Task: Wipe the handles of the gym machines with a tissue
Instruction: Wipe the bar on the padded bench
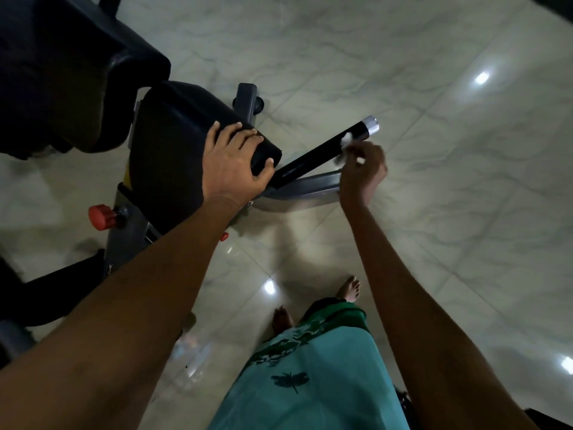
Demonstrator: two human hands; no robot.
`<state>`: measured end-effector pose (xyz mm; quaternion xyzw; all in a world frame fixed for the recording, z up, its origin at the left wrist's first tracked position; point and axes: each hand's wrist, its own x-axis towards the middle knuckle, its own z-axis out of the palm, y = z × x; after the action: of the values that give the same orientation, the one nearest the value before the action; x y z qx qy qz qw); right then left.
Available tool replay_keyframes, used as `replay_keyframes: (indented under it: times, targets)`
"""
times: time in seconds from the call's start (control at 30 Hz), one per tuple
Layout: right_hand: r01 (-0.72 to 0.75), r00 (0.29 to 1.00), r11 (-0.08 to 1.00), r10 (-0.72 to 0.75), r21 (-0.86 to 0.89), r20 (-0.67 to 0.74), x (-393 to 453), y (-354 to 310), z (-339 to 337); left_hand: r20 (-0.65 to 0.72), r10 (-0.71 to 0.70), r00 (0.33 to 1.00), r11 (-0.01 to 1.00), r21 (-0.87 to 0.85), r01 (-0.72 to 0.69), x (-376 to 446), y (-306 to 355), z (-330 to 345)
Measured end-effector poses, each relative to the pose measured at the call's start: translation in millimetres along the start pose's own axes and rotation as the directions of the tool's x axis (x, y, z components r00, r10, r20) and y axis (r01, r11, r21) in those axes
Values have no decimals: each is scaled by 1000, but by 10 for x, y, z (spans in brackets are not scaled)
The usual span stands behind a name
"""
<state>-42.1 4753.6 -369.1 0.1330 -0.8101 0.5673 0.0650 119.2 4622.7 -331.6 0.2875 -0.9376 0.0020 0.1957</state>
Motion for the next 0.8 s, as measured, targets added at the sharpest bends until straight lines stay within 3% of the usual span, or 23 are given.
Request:
replay_keyframes:
  times: [0.07, 0.13, 0.23, 0.4, 0.53, 0.7, 0.8]
  targets:
    - [17, 993, 1000, -18, -13, -120, 221, -10, -19, 2, -3, 1000, 1000, 6, 3, 5, 1, -4]
    - [-38, 991, 997, 29, -71, -131, 335, -74, 11, 17, -5, 1000, 1000, 3, 5, 4, 4, -8]
    - [-36, 999, 976, 33, -217, -20, 199, -123, 102, 40, -17, 999, 1000, 5, 17, 5, 9, -17]
    - [154, 975, 964, -112, -217, 194, -246, -200, 210, 29, -11, 1000, 1000, 9, 11, 12, 21, -33]
    - [300, 906, 930, -208, -212, 370, -591, -283, 256, 89, -41, 995, 999, 6, 40, 10, 45, -80]
    - [361, 839, 907, -214, -216, 501, -795, -300, 272, 91, -39, 995, 999, 12, 38, 9, 60, -88]
    - [447, 751, 878, -264, -172, 605, -869, -287, 252, 105, -47, 993, 999, 17, 45, 7, 63, -100]
